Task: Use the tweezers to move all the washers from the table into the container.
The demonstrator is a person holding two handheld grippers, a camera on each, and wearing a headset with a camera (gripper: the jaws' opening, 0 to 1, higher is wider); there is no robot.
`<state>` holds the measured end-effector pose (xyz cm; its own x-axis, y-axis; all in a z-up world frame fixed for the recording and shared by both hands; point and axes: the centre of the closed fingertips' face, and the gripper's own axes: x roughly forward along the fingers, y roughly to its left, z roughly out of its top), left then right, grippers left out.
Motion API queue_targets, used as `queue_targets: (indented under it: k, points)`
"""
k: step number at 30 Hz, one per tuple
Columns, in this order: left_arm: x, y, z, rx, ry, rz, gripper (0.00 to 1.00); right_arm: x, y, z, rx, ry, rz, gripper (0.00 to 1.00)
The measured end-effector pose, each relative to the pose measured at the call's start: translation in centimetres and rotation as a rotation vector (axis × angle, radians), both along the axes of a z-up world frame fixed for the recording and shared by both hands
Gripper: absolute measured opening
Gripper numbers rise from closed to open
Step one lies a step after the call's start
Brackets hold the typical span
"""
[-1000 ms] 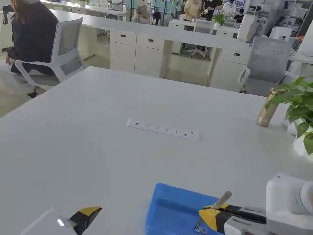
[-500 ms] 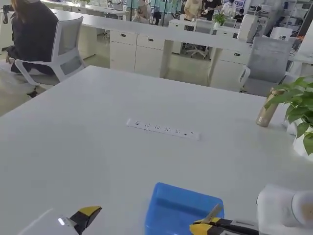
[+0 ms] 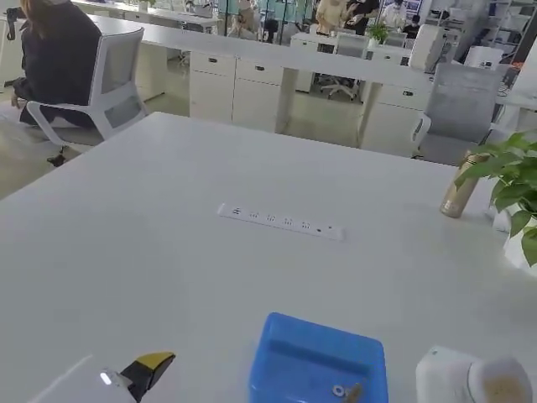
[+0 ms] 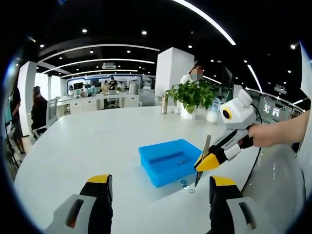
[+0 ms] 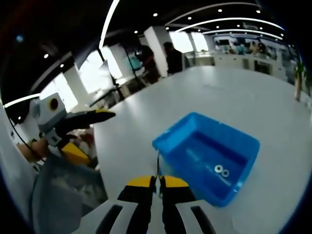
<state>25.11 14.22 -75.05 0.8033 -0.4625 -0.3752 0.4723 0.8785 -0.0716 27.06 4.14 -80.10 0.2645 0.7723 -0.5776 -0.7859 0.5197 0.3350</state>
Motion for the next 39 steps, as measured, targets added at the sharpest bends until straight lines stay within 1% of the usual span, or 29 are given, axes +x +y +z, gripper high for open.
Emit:
queue_targets:
  k: [8,13,19,21,23,25,27,31,35,37,39]
  points:
    - [0.0,0.0,0.0,-0.002,-0.002,0.002,0.83,-0.3,0.2,-0.9,-0.012,0.02,0.008,0.03]
    - [0.0,0.0,0.0,0.001,-0.001,0.0,0.83,-0.3,0.3,-1.2,-0.027,0.017,0.022,0.03]
    - [0.1,0.0,0.1,0.001,-0.002,0.004,0.82,-0.2,0.6,-1.3,-0.029,0.008,0.031,0.03]
    - [0.1,0.0,0.1,0.0,-0.002,0.004,0.82,-0.1,0.6,-1.6,-0.04,0.004,0.036,0.03]
    - [0.1,0.0,0.1,0.001,-0.002,0.003,0.82,-0.2,0.6,-1.8,-0.048,0.003,0.044,0.03]
    - [0.0,0.0,0.1,0.001,-0.002,0.003,0.82,-0.3,0.8,-1.7,-0.044,0.003,0.049,0.03]
    - [0.0,0.0,0.1,0.002,-0.001,0.003,0.82,-0.4,0.8,-1.8,-0.049,-0.002,0.057,0.03]
    - [0.0,0.0,0.1,0.001,-0.001,0.002,0.82,-0.7,1.0,-1.7,-0.066,-0.03,0.083,0.03]
    - [0.0,0.0,0.0,0.005,0.0,0.0,0.81,-1.1,1.3,-1.5,-0.093,-0.077,0.125,0.03]
    - [0.0,0.0,0.0,0.007,0.002,0.001,0.81,-1.1,1.3,-1.4,-0.106,-0.11,0.14,0.03]
    - [0.0,0.0,0.0,0.008,0.0,0.001,0.81,-0.3,1.1,-1.2,-0.086,-0.093,0.119,0.03]
